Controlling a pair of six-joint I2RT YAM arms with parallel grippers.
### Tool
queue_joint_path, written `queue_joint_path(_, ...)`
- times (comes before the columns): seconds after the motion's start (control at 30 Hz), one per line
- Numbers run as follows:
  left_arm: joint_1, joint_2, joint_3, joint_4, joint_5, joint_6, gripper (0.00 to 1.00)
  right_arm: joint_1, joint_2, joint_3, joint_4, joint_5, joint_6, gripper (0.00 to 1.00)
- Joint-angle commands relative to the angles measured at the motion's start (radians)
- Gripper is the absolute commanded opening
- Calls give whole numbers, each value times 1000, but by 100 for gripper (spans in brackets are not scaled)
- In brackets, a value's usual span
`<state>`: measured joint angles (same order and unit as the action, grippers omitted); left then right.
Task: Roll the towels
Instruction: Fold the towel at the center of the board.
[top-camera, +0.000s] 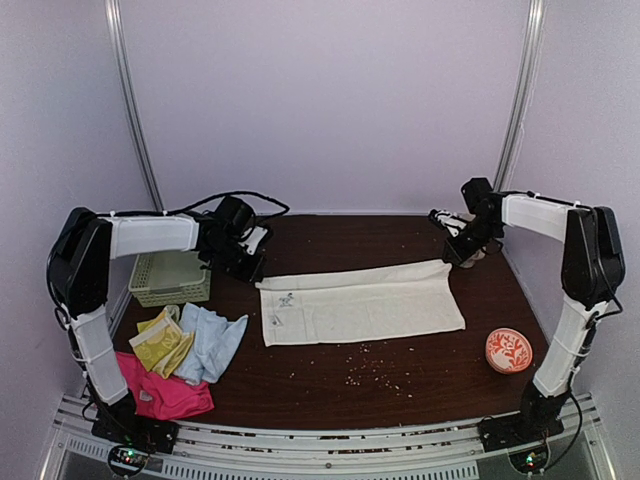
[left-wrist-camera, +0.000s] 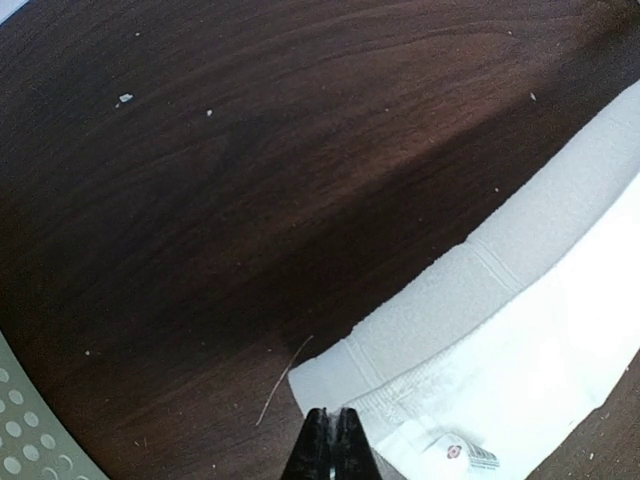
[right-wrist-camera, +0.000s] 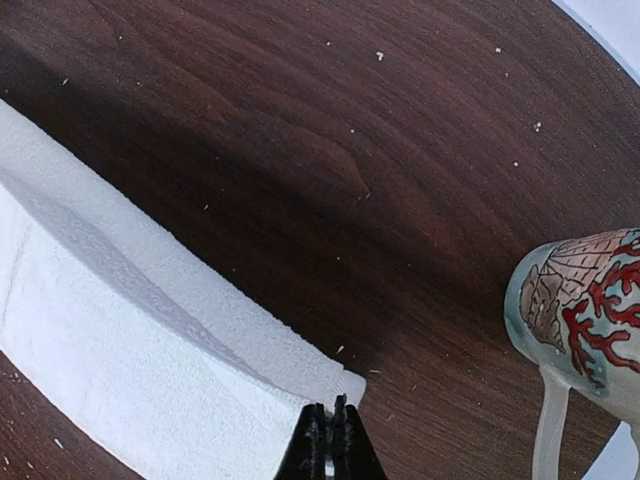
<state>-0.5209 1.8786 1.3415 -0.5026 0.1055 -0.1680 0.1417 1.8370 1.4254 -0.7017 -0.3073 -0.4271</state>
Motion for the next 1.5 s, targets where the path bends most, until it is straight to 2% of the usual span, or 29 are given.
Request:
queue_joint_path(0.0,-2,-49,-38,45,50,16,0,-11,-66,-61,29,-26,-31,0)
queue_joint_path(0.37,-13,-121,-123,49,161,34,0,-12,-159,-170,11,-58,-68,0)
queue_joint_path(0.7,-19,-158,-203,27,217,36,0,-13,-205,-257,-30,-66,-106,0)
queue_joint_path(0.97,-21,-188,-260,29,315,47,0,-18,-222,-306,-52,-56,-145,0)
queue_joint_path(1.47,-43,-152,-272,2,420,78,0,-21,-231,-337,-75,-23,-196,0)
